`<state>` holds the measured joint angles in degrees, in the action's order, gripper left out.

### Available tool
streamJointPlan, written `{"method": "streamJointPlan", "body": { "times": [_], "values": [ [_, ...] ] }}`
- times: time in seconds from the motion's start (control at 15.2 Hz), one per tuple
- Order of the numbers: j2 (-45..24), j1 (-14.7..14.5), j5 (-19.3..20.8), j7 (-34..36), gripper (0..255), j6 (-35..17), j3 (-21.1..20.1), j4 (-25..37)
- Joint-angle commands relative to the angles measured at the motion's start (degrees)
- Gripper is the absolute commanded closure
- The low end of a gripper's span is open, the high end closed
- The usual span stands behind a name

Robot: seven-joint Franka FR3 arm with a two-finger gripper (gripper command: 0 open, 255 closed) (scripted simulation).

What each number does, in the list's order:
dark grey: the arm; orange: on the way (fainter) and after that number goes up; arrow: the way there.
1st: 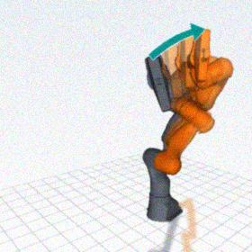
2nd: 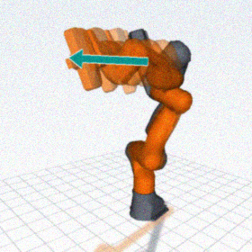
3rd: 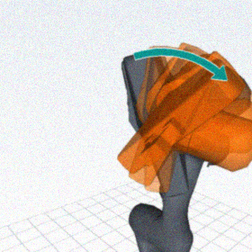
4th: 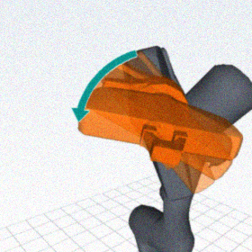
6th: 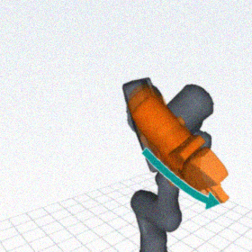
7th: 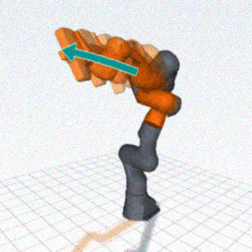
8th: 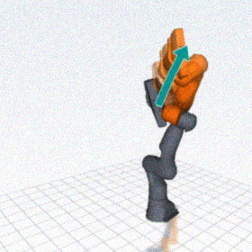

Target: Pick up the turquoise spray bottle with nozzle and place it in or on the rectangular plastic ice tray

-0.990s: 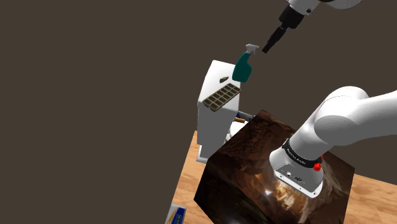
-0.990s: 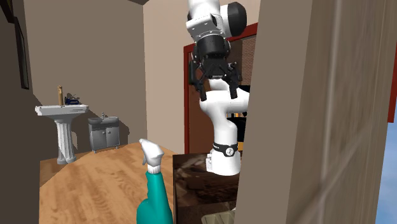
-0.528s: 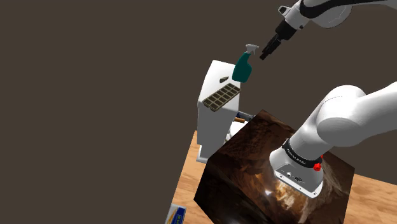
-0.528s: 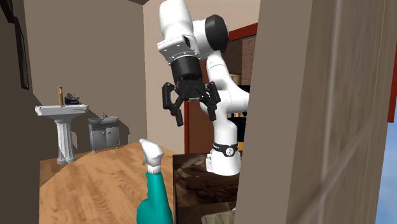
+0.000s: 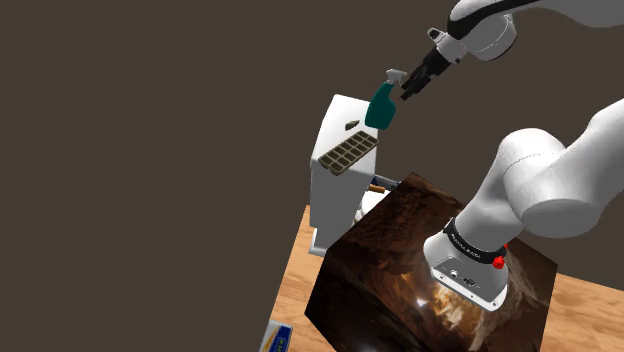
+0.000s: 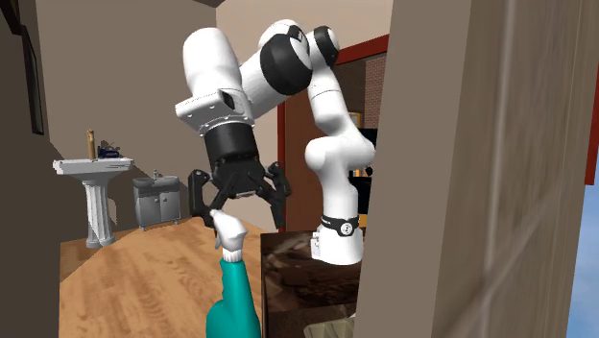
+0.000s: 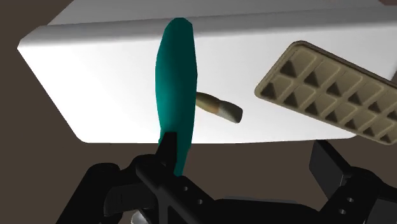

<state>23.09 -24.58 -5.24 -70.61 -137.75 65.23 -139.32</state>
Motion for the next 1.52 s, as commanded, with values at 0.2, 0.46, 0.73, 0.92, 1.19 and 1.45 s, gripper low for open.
{"method": "streamJointPlan", "body": {
  "times": [0.2, 0.46, 0.73, 0.92, 1.19, 1.45],
  "values": [
    [-4.0, -31.7, -9.6, -15.7, 0, -2.5, 33.4, 8.2],
    [0.2, -38.8, -5.4, -13.7, 0, -5.3, 39.7, 9.1],
    [2.2, -43.8, -3.6, -12.5, 0, -8.3, 43.9, 8.8],
    [2.5, -44.5, -3.4, -12.3, 0, -8.7, 44.4, 8.8],
    [2.5, -44.5, -3.4, -12.3, 0, -8.7, 44.4, 8.8],
    [2.5, -44.5, -3.4, -12.3, 255, -8.7, 44.4, 8.8]
  ]
}}
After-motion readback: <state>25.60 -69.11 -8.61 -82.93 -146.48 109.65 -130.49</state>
